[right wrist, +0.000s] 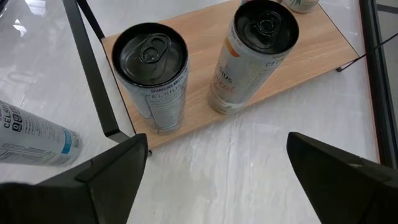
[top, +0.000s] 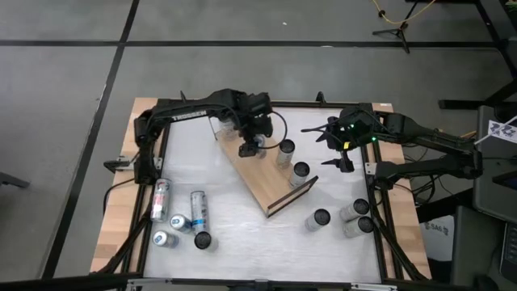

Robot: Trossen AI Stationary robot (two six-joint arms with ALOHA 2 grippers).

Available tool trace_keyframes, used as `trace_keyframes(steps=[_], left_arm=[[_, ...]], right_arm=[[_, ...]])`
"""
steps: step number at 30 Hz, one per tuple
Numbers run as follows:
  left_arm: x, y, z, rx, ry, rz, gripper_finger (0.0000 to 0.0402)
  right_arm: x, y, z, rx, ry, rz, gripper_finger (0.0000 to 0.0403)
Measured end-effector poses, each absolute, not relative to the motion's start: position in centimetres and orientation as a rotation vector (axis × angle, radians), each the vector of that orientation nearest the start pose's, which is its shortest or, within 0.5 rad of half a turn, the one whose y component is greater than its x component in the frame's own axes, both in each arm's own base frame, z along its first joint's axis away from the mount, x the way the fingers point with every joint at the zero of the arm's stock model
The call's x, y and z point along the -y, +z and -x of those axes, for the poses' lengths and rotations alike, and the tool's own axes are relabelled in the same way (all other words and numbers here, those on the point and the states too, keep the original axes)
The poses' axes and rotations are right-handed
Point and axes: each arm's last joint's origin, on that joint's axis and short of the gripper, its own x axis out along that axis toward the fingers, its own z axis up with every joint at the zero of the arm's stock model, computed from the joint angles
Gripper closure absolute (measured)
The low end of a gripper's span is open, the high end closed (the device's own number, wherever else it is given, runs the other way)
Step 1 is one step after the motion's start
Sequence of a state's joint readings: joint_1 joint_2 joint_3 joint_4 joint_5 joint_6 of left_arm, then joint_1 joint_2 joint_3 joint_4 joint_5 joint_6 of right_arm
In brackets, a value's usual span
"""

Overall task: Place canned beverage on shelf
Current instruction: Put the top blue soda can on the shelf

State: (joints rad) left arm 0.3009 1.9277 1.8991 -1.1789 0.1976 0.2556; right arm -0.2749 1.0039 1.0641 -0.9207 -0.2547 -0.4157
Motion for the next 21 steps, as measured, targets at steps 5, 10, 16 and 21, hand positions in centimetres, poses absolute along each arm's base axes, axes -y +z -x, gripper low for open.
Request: trace_keyframes(steps=[5,10,16,21], left_arm=[[-12.3,30.9,-38.3,-1.176,-0.064,0.066,0.0163],[-13.5,30.1,-38.3,-1.187,-0.069,0.097,0.0163],[-13.7,30.1,-38.0,-1.199,-0.061,0.11,0.0163],[-13.2,29.8,-37.7,-1.249,-0.079,0.125,0.0163]], right_arm=[[4.2,32.8,-17.7,-0.816,0.153,0.166,0.0024],[4.2,32.8,-17.7,-0.816,0.153,0.166,0.0024],[4.2,32.8,-17.7,-0.816,0.153,0.166,0.0024],[4.2,32.8,-17.7,-0.816,0.153,0.166,0.0024]])
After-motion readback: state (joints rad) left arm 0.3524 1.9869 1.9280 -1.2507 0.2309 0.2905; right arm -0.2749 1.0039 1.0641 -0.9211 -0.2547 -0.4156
